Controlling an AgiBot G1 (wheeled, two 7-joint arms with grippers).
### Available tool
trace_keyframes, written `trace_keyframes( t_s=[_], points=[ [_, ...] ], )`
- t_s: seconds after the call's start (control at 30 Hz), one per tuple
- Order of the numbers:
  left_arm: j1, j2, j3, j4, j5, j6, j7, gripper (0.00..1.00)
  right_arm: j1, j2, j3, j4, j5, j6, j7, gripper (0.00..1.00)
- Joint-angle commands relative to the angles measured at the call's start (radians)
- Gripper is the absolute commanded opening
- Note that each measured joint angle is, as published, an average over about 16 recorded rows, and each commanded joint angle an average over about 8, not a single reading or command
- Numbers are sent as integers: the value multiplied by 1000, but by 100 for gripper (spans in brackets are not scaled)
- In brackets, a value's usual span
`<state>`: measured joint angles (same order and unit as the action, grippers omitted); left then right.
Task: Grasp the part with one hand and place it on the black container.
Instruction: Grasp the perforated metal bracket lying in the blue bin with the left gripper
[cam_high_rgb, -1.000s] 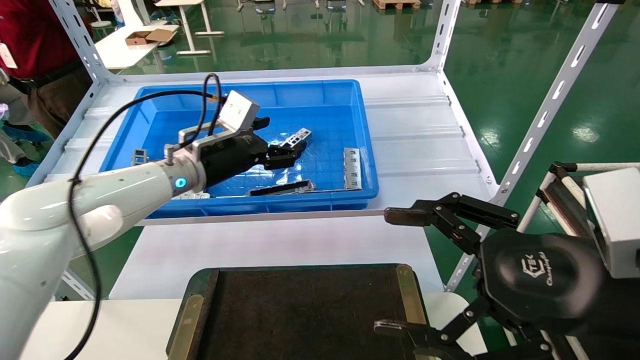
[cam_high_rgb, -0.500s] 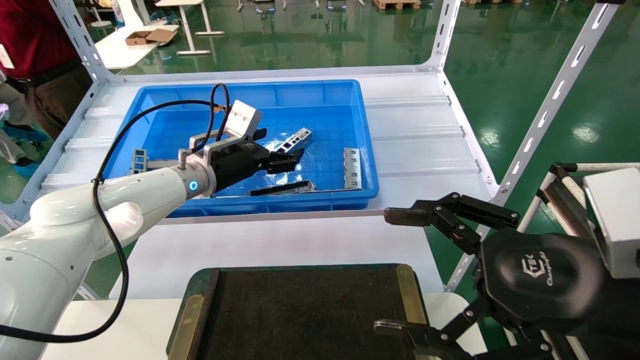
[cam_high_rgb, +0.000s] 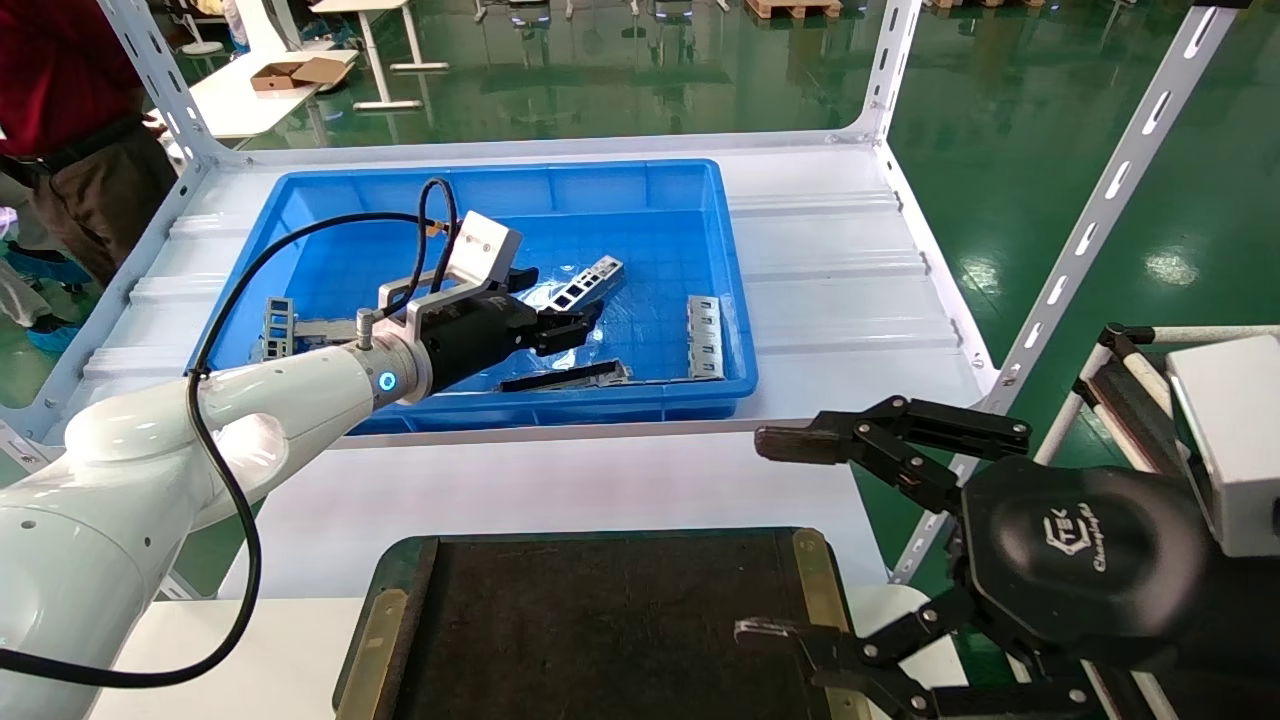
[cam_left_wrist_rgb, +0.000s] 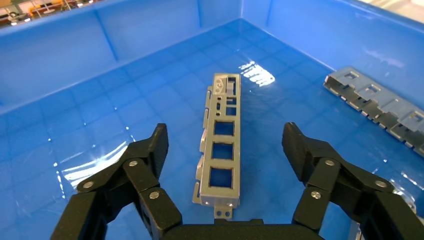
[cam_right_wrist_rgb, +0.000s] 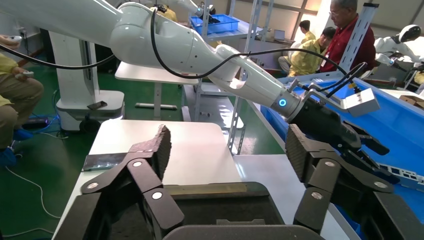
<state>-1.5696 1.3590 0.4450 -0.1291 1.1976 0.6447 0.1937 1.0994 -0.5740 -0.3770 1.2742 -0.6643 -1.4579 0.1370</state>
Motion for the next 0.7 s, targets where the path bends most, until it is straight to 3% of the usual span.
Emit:
trace_keyframes(
  t_s=[0.03,0.7],
  points=[
    [3,1,4,0,-4,-3,1,0,0,0,0,0,0,0,0,0],
    [31,3,71,-28,-52,-44,-24,0,0,0,0,0,0,0,0,0]
  ],
)
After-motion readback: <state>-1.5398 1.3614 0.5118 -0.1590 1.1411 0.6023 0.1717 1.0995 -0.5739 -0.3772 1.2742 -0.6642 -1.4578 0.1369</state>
